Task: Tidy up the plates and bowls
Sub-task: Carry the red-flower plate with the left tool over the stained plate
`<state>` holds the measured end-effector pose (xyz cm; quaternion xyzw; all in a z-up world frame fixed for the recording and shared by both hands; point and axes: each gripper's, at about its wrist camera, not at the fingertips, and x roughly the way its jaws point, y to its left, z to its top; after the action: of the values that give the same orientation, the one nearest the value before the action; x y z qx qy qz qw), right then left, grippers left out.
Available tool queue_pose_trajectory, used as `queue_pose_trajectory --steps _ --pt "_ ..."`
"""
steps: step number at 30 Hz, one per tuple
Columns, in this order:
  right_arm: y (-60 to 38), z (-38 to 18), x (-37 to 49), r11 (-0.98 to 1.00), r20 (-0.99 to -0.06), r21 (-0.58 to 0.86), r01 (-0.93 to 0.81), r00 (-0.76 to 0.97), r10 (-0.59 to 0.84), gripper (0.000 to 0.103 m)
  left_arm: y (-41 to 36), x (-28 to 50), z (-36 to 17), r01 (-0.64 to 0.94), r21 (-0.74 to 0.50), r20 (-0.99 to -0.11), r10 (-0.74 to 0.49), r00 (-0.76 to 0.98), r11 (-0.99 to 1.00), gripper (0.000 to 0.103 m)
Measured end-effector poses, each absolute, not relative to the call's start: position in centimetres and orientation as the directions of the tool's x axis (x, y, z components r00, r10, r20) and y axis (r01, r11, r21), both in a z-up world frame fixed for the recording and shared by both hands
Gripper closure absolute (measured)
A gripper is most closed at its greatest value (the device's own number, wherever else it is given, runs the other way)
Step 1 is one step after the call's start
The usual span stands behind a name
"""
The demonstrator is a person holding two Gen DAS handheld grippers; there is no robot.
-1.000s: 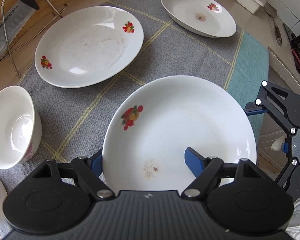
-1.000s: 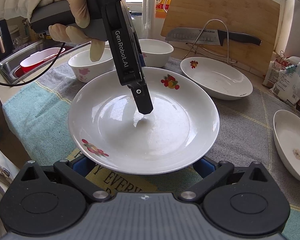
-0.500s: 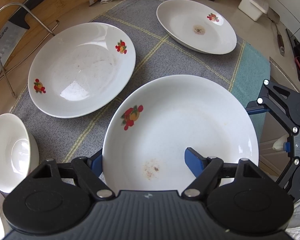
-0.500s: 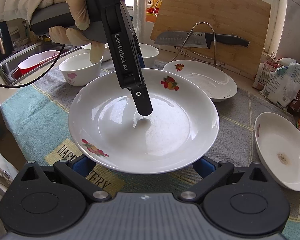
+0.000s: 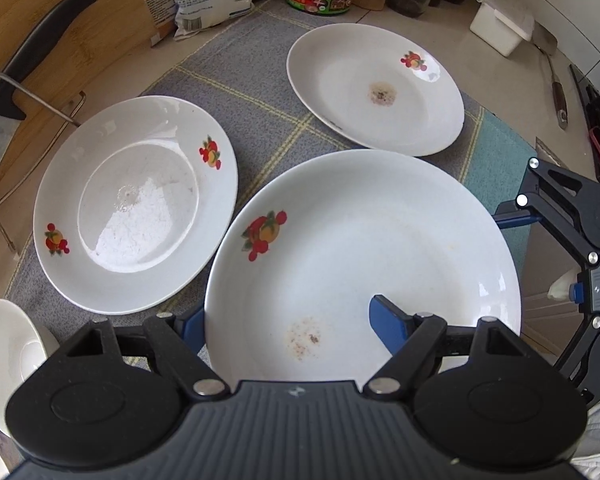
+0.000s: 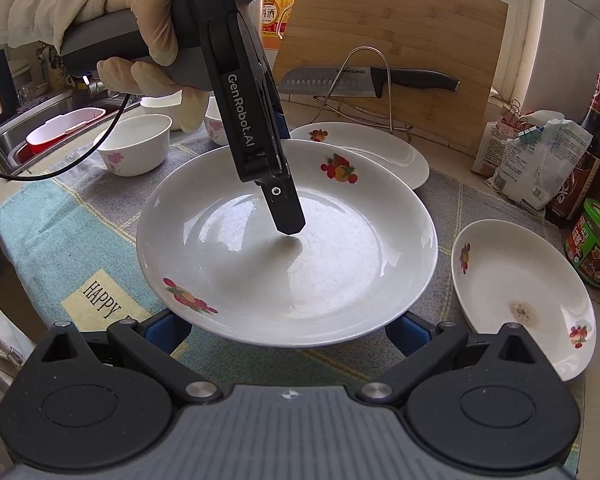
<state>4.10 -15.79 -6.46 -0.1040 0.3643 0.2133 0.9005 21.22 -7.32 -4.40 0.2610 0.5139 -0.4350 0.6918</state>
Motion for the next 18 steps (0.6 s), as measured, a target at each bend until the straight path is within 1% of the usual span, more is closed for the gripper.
queue_pose_trajectory --steps 18 --pt "-23.3 -5.7 4.6 0.924 -0.705 -0.048 -0.379 0.668 0.237 0.0 -15.7 22.4 -4.0 0.906 -0.097 -0.928 -0.366 0.067 0.411 0.023"
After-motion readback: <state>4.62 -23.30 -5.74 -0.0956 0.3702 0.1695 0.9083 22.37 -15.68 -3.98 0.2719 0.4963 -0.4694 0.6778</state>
